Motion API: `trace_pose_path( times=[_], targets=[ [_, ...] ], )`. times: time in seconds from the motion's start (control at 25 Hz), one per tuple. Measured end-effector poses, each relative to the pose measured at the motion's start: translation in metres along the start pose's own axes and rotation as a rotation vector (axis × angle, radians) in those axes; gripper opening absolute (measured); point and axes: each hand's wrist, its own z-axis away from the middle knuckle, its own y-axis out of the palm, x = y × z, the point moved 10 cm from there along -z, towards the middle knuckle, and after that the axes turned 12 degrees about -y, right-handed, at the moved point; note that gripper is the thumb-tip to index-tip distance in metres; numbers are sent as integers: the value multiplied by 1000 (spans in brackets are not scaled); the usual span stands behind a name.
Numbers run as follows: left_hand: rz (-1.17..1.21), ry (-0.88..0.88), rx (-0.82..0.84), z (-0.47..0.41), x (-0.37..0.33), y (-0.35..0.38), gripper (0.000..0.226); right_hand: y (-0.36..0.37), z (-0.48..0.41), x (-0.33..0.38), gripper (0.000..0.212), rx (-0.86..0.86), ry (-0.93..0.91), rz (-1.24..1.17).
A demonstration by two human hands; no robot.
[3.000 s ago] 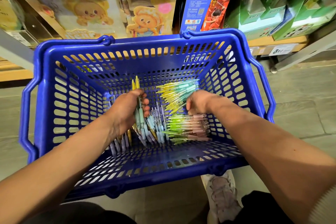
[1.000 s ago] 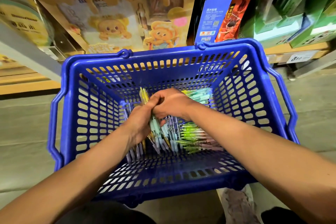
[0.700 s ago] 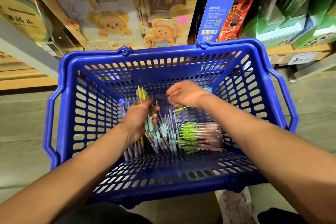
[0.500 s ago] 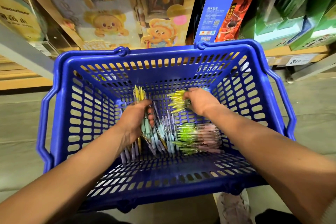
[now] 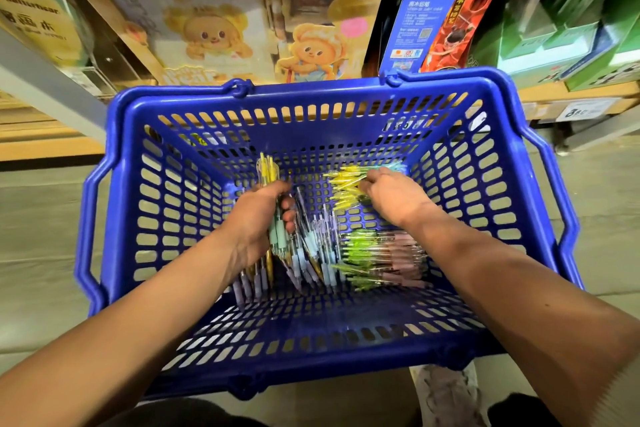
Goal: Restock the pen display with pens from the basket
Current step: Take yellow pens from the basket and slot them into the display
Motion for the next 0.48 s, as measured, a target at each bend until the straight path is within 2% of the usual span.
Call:
trace_pose_path(
  times=[0.16,0.32,0.48],
  targets=[
    [2,-3,-11,0,0,-2,11,-4,2,3,54,-27,4,21],
    [8,-7,-3,5,-3,3,9,-8,-2,8,55,16,-21,90],
    [69,-7,21,8,-7,7,21,-16,-3,10,59,26,-65,8]
  ],
)
